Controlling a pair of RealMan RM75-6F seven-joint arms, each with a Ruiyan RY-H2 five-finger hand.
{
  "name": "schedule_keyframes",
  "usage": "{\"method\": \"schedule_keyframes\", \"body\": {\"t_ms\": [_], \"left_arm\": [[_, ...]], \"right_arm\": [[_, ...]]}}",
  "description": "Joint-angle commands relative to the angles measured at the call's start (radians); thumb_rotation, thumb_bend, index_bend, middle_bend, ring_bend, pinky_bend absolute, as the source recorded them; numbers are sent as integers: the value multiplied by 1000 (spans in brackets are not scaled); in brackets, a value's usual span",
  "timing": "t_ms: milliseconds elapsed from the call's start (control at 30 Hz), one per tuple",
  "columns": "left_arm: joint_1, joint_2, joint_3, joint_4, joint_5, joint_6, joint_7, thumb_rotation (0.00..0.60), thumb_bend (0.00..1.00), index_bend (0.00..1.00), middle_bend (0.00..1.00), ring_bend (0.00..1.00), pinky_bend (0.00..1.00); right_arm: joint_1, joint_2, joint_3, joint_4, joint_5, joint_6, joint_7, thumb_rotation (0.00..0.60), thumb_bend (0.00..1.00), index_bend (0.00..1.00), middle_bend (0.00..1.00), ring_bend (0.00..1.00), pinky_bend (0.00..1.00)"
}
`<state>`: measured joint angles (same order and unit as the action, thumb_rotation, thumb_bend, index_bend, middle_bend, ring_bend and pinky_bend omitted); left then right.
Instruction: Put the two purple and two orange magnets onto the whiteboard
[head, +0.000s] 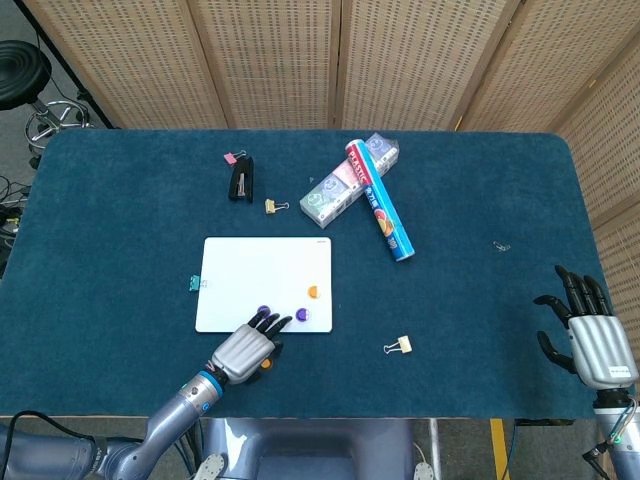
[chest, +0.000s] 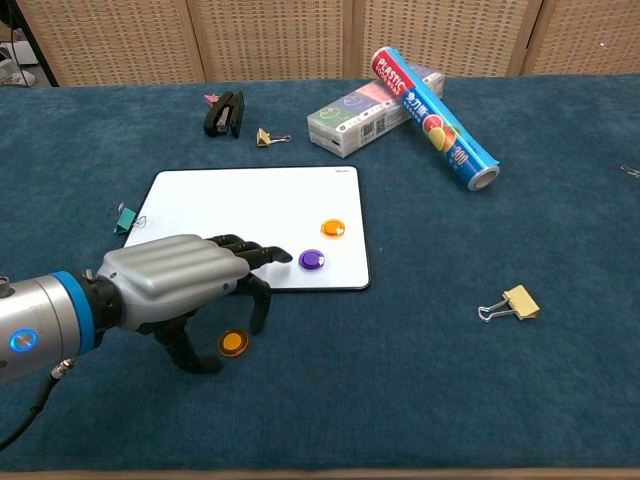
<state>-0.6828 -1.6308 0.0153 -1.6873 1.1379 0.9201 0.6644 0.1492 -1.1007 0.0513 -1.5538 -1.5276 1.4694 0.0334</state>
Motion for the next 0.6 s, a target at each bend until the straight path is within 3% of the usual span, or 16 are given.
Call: {"method": "schedule_keyframes", "body": {"t_ms": [33, 600], "left_arm": [[-3, -2, 0, 0, -9, 5, 5, 600, 251, 481, 0, 0, 0], [-15, -15, 11, 9, -31, 20, 18, 600, 315, 506, 0, 0, 0]], "right_arm": [[0, 0, 1, -1, 0, -2, 1, 600, 401, 316, 0, 0, 0], [-4, 2, 6, -2, -2, -7, 3, 600, 401, 318, 0, 0, 0]]}}
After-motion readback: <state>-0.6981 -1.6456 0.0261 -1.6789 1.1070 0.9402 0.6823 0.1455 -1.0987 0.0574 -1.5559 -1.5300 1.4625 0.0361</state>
